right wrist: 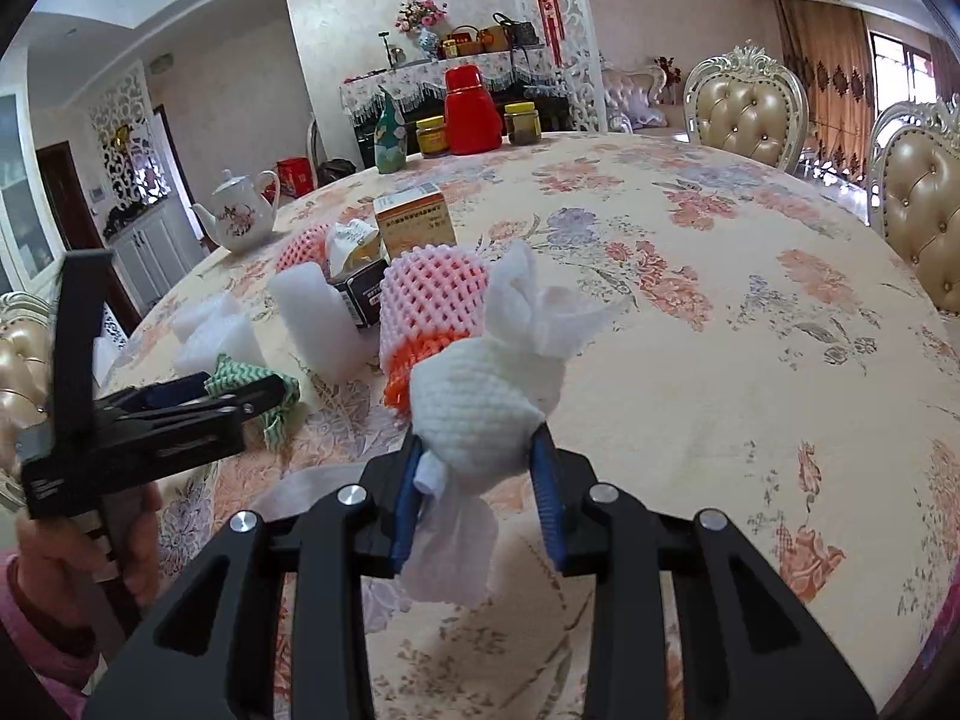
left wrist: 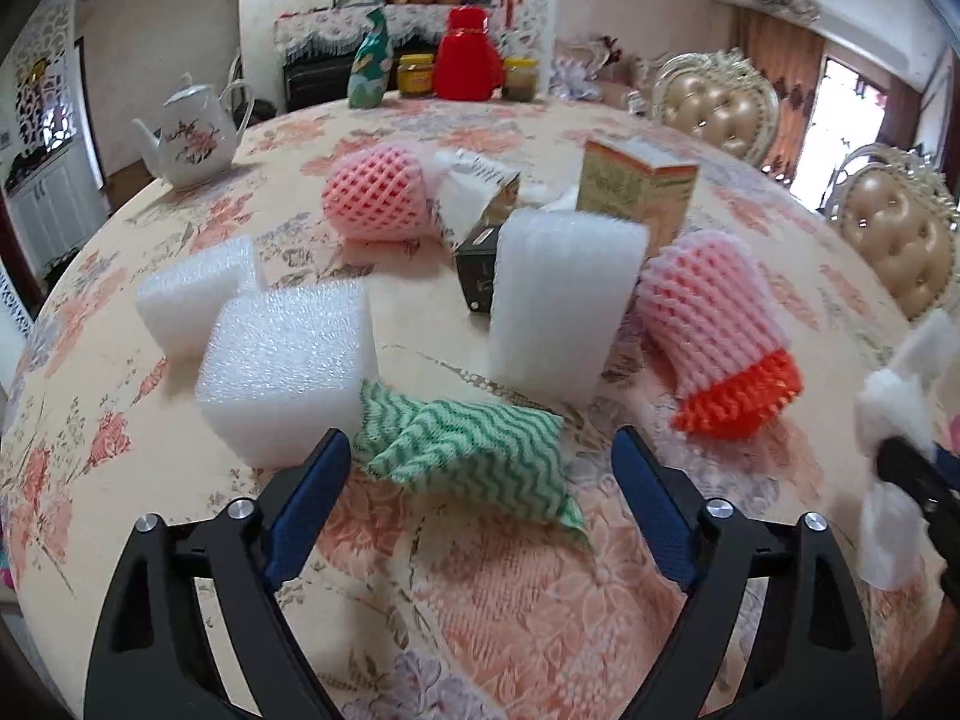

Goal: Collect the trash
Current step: 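Grasp the white foam net with the right tool while the left tool grasps the green striped cloth, then carry the foam net and green cloth in both tools to the wastebasket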

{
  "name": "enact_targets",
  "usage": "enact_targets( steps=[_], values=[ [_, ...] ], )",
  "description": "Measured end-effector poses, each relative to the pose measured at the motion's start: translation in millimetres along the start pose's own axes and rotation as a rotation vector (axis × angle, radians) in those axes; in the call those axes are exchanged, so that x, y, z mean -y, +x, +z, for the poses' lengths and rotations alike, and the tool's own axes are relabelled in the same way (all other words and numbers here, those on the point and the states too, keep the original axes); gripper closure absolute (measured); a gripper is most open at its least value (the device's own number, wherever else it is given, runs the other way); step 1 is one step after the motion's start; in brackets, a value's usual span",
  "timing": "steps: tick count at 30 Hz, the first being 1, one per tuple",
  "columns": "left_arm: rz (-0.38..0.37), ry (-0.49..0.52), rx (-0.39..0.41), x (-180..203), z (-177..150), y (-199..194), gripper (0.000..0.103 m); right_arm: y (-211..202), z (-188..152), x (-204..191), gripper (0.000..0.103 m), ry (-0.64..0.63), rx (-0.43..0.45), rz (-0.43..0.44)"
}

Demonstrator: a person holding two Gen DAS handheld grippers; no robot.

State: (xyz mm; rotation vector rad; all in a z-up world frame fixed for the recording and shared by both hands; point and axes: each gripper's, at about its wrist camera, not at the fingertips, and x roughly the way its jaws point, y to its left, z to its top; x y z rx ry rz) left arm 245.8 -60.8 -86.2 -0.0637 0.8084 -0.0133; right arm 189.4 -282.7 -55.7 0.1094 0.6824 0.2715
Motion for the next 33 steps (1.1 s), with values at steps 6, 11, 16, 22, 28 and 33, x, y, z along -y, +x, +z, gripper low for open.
enact_targets(
  steps=[6, 11, 16, 22, 28, 33],
  values=[
    [0.014, -0.005, -0.047, 2, 1, 15, 0.030, 3, 1, 5, 0.070, 0.014, -0.005, 0.037],
    [-0.037, -0.002, -0.075, 0, -2, 18, 0.070, 1, -3, 5, 0.070, 0.020, -0.004, 0.039],
    [-0.044, 0.044, -0.003, 5, -8, -2, 0.073, -5, -7, 0, 0.070, 0.013, 0.002, 0.024],
    [-0.086, 0.051, 0.076, 7, -23, -32, 0.073, -12, -12, -6, 0.070, 0.000, 0.014, 0.013],
    [-0.122, 0.065, 0.126, 12, -30, -54, 0.073, -22, -16, -10, 0.070, -0.010, 0.038, 0.000],
    [-0.133, 0.105, 0.166, 25, -34, -68, 0.073, -33, -20, -6, 0.070, -0.016, 0.057, -0.023]
  ],
)
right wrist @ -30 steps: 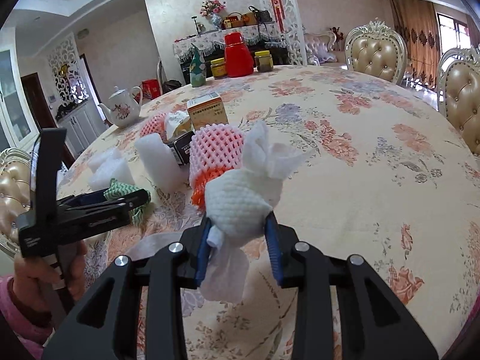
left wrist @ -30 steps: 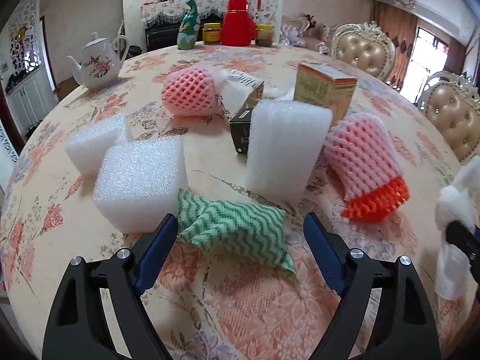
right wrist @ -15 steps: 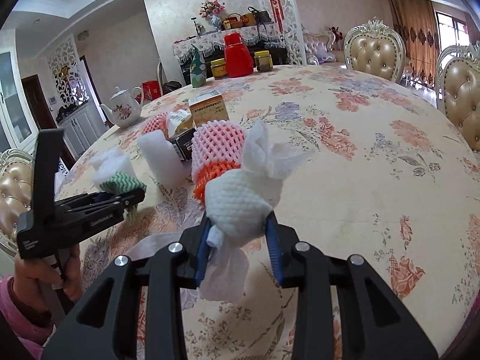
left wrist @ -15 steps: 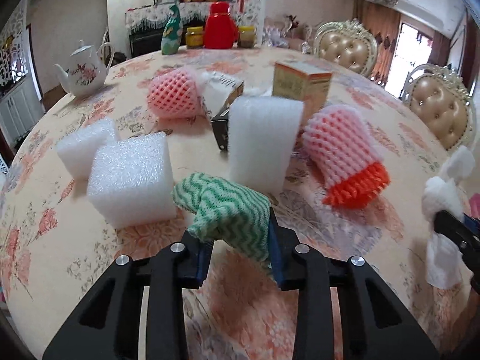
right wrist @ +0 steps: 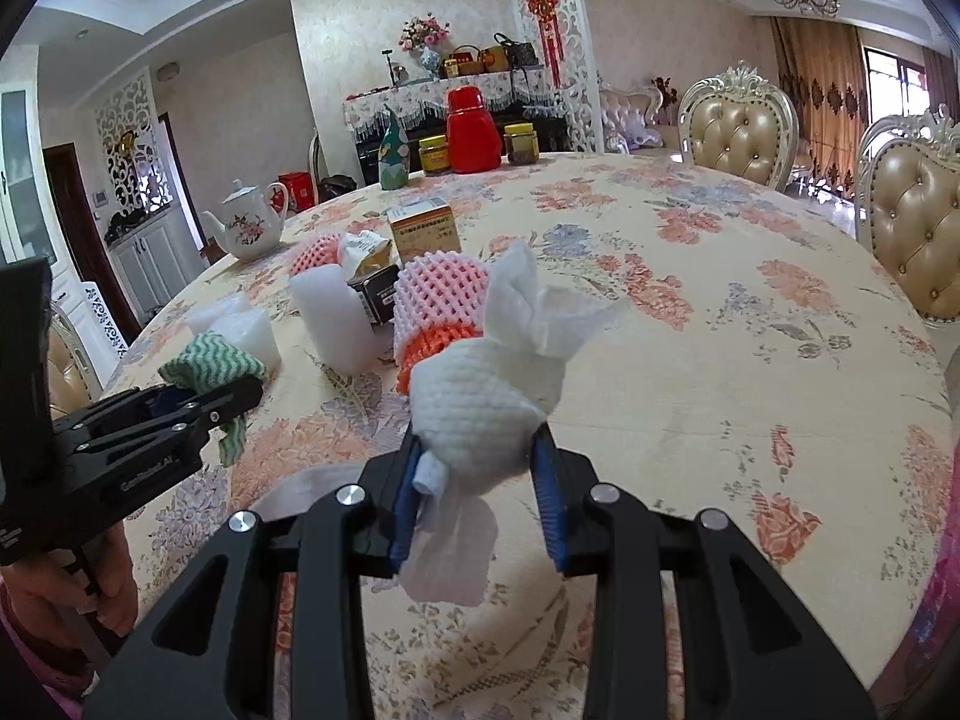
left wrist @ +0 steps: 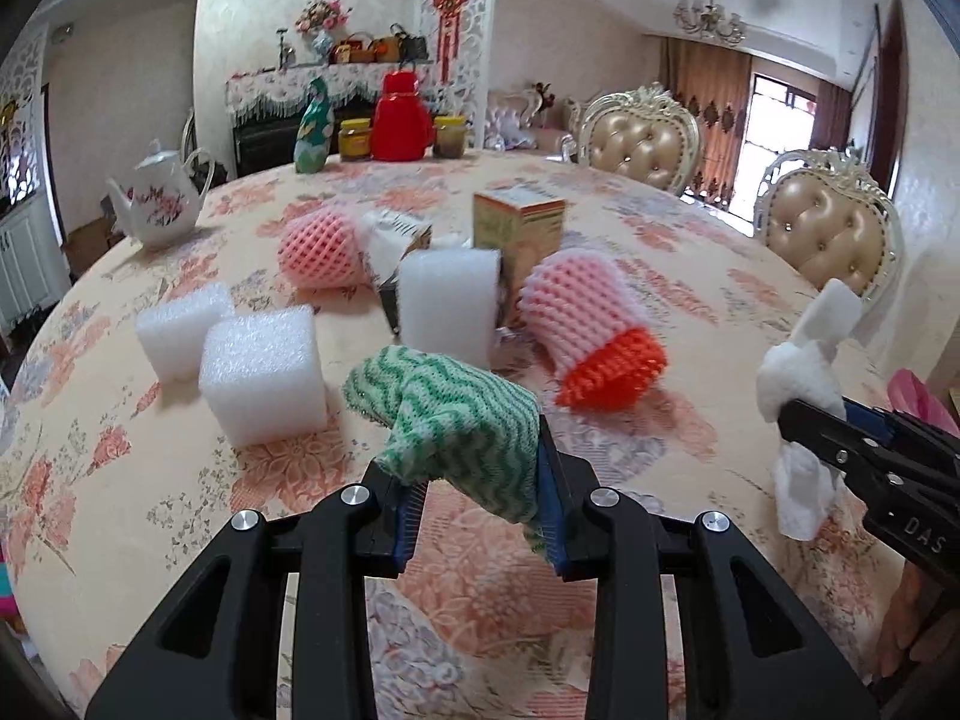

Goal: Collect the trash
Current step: 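Carry the foam net and green cloth in both tools to the wastebasket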

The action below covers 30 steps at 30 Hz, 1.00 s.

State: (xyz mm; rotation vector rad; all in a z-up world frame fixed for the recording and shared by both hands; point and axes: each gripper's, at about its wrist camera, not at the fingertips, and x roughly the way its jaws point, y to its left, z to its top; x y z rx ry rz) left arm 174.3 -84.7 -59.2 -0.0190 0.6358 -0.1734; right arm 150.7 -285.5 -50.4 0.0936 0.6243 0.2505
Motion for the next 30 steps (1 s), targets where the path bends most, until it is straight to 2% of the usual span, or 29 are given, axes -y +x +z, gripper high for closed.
enact_targets(
  steps=[6, 18, 30],
  values=[
    [-0.019, 0.054, 0.025, 21, -1, -9, 0.073, -10, -5, 13, 0.070, 0.022, 0.010, -0.021],
    [-0.054, 0.139, 0.027, 60, -2, -10, 0.072, -22, -18, 38, 0.070, 0.065, 0.019, -0.052],
    [-0.151, 0.238, 0.016, 114, 2, 0, 0.072, -42, -28, 86, 0.070, 0.136, 0.039, -0.157]
  ],
)
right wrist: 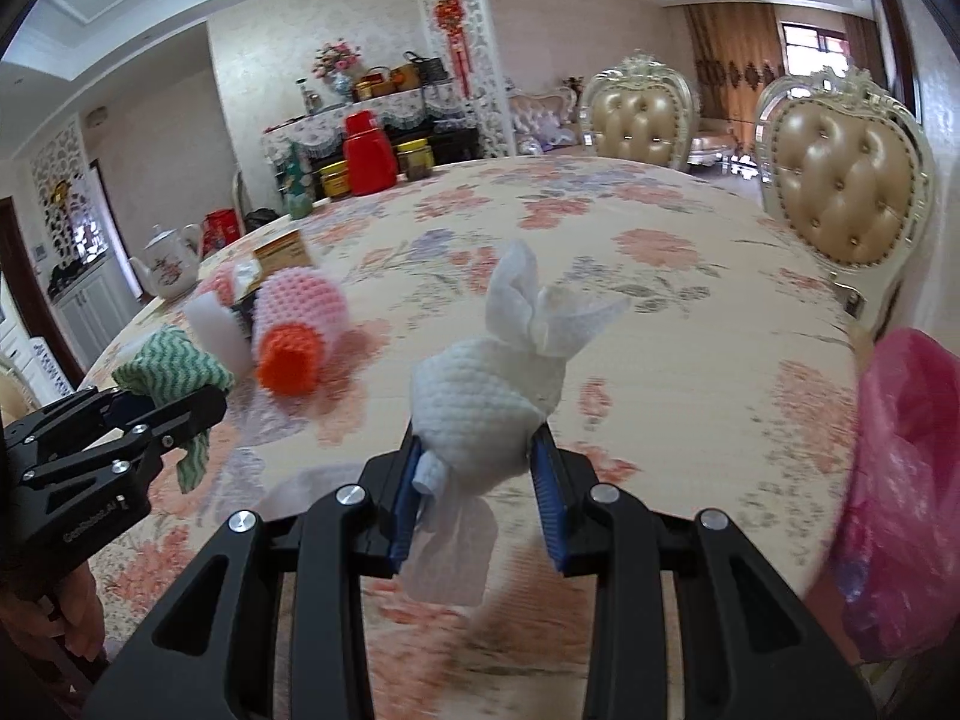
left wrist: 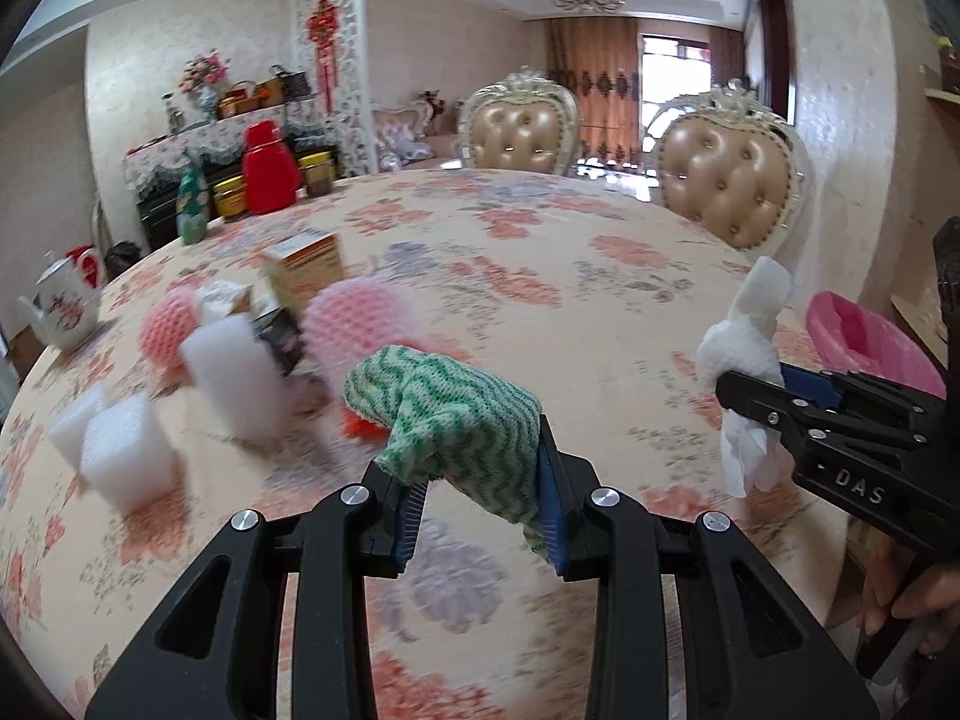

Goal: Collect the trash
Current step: 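Carry the foam net and green cloth in both tools to the wastebasket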

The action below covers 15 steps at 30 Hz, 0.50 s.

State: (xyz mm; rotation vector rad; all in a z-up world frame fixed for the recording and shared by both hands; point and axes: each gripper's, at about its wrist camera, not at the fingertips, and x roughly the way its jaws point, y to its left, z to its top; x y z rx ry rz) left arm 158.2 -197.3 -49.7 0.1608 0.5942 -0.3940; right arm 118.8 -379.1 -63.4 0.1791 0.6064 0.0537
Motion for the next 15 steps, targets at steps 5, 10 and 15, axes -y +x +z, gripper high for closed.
enact_targets(
  steps=[5, 10, 15],
  values=[
    [-0.077, 0.046, 0.013, 28, 12, 6, 0.072, -13, -1, 27, 0.070, 0.036, 0.021, -0.054],
    [-0.178, 0.084, 0.016, 64, 29, 17, 0.072, -33, -4, 59, 0.069, 0.066, 0.051, -0.135],
    [-0.279, 0.150, 0.024, 110, 41, 27, 0.072, -60, -11, 107, 0.069, 0.133, 0.075, -0.254]
  ],
)
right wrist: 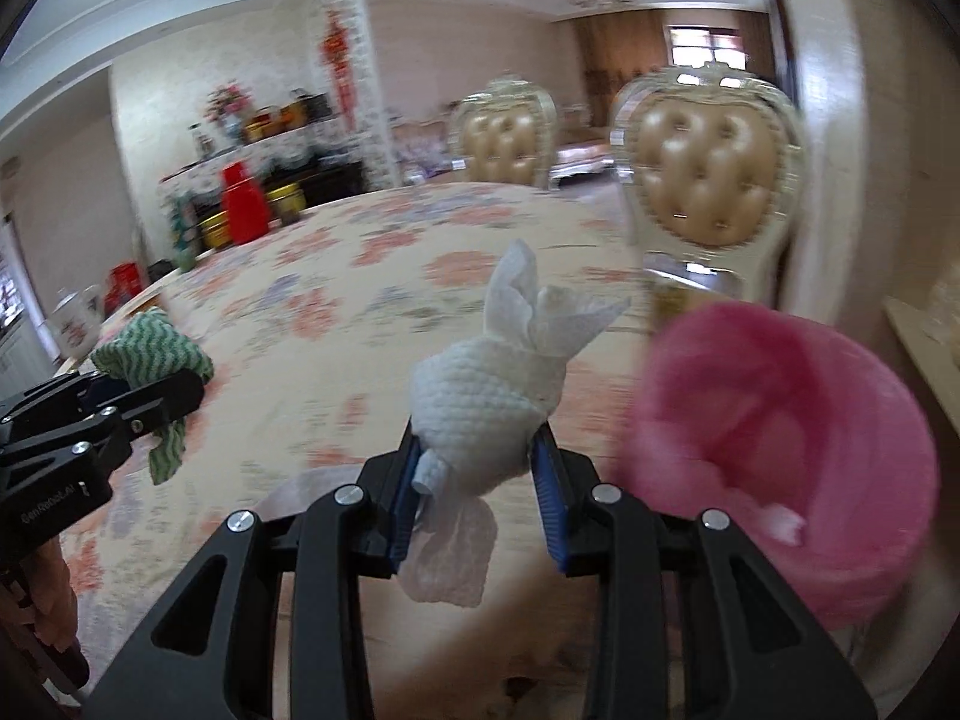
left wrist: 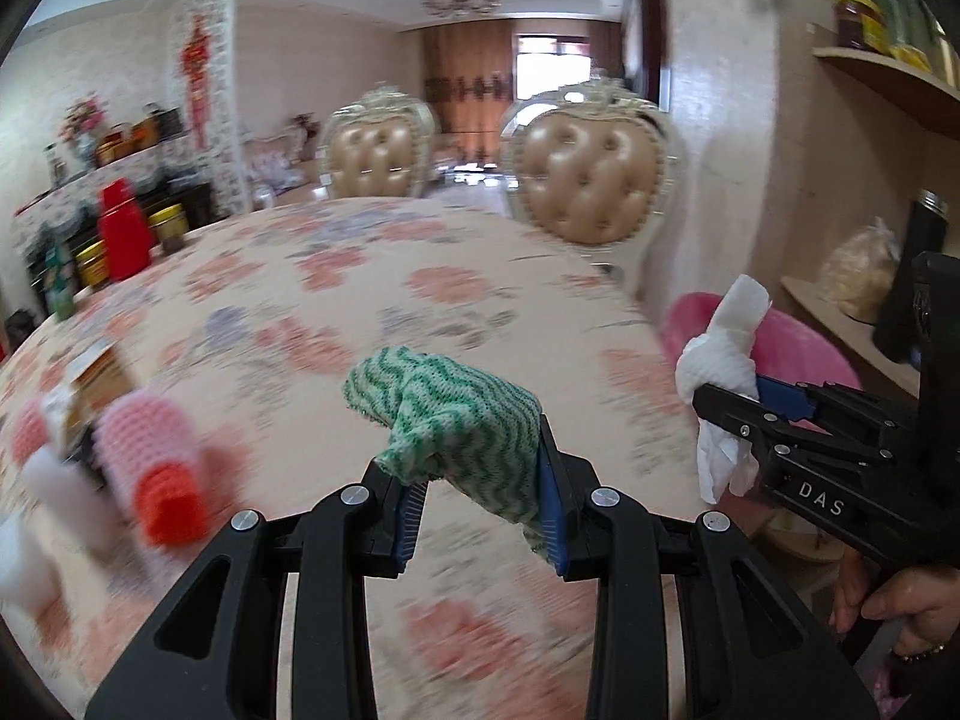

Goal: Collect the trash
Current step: 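Carry the foam net and green cloth in both tools to the wastebasket, then open both tools to drop the net and cloth into the wastebasket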

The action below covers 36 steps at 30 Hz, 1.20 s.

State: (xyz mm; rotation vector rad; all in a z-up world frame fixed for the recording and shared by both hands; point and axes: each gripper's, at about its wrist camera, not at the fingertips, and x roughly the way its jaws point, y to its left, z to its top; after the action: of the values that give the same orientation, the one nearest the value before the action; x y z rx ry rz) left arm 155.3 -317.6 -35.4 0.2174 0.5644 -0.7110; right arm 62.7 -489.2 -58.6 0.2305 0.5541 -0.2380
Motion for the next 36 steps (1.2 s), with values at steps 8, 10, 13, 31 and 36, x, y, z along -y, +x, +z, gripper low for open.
enact_targets(
  steps=[8, 10, 13, 31, 36],
  values=[
    [-0.176, 0.106, 0.027, 68, 34, 41, 0.072, -19, -1, 92, 0.068, 0.113, 0.029, -0.192],
    [-0.226, 0.130, 0.035, 87, 42, 51, 0.072, -19, -2, 111, 0.067, 0.132, 0.026, -0.227],
    [-0.279, 0.158, 0.037, 108, 51, 64, 0.072, -20, -3, 136, 0.066, 0.152, 0.027, -0.268],
    [-0.390, 0.184, -0.010, 193, 70, 136, 0.021, -57, -18, 205, 0.041, 0.220, 0.076, -0.350],
    [-0.324, 0.162, -0.004, 165, 66, 117, 0.018, -66, -16, 197, 0.041, 0.224, 0.104, -0.344]
  ],
)
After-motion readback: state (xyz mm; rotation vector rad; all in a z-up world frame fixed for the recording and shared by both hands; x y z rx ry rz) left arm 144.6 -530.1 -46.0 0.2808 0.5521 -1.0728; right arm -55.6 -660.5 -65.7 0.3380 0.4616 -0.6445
